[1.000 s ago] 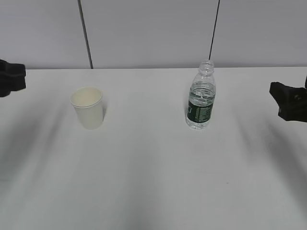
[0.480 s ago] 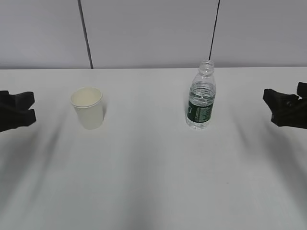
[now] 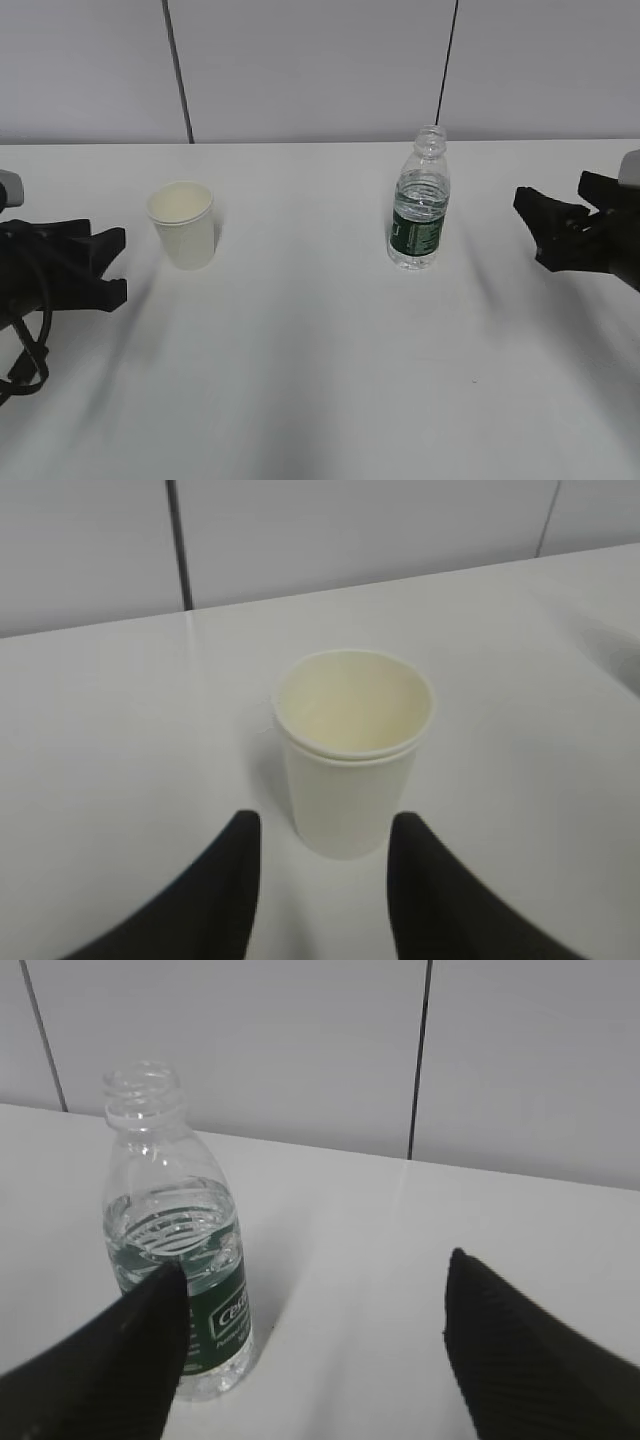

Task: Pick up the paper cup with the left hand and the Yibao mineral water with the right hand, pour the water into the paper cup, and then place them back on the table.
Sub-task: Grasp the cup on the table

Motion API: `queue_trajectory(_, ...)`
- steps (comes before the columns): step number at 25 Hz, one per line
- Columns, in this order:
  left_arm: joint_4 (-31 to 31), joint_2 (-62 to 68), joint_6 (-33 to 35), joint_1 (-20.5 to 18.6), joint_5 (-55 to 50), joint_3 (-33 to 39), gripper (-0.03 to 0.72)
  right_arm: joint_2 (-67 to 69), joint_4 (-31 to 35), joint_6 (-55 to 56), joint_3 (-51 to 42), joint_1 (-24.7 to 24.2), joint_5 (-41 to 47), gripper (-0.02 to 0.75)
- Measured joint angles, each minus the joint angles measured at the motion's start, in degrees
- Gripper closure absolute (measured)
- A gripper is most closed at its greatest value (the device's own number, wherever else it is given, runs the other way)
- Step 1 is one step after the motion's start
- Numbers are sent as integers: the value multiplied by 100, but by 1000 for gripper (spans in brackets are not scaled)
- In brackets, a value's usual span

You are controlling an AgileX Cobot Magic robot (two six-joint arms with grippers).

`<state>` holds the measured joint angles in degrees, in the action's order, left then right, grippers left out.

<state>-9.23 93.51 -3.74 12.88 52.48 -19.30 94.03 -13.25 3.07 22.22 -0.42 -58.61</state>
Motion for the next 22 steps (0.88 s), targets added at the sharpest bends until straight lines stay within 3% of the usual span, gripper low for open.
queue_trajectory(5,-357,468,0,0,661,0,437,72,-87,27,0,0,-276,153)
queue_trajectory(10,-382,925,-4,0,1141,-10,416,72,-144,26,0,0,-311,153)
queue_trajectory(17,-360,1749,-22,0,1268,-135,69,85,-256,26,0,0,-362,153)
queue_trajectory(22,-360,2094,-22,0,1268,-501,24,85,-307,37,0,0,-540,153)
